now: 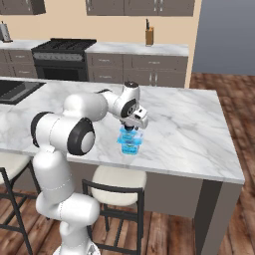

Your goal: Stack the yogurt containers by placing the smaller containers on top of the larger containers.

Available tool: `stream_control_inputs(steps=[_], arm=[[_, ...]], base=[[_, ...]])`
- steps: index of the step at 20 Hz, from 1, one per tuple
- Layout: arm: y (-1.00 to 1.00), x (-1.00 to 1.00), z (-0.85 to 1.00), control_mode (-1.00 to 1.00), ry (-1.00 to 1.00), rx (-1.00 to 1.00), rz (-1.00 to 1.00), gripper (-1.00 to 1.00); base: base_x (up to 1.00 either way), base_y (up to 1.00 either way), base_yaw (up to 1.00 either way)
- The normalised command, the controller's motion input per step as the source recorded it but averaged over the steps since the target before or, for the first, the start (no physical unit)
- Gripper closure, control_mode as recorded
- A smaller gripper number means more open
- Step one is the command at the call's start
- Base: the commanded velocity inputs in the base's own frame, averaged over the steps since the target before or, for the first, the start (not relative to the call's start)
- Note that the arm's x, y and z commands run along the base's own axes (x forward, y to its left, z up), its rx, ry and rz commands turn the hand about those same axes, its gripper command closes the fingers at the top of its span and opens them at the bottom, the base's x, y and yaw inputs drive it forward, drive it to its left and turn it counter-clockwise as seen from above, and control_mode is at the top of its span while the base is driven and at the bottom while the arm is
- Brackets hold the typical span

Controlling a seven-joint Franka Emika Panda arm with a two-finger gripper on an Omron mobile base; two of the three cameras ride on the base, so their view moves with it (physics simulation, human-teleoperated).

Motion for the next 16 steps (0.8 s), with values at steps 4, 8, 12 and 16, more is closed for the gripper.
stream_control_inputs(steps=[4,8,12,16], arm=[[0.00,0.00,0.00,-1.00,0.00,0.00,0.00,-1.00],[0.00,0.00,0.00,-1.00,0.00,0.00,0.00,-1.00],[0.00,0.00,0.03,-1.00,0.00,0.00,0.00,-1.00],[0.00,0.00,0.12,-1.00,0.00,0.00,0.00,-1.00]], base=[[0.00,0.00,0.00],[0.00,0.00,0.00],[0.00,0.00,0.00],[0.00,0.00,0.00]])
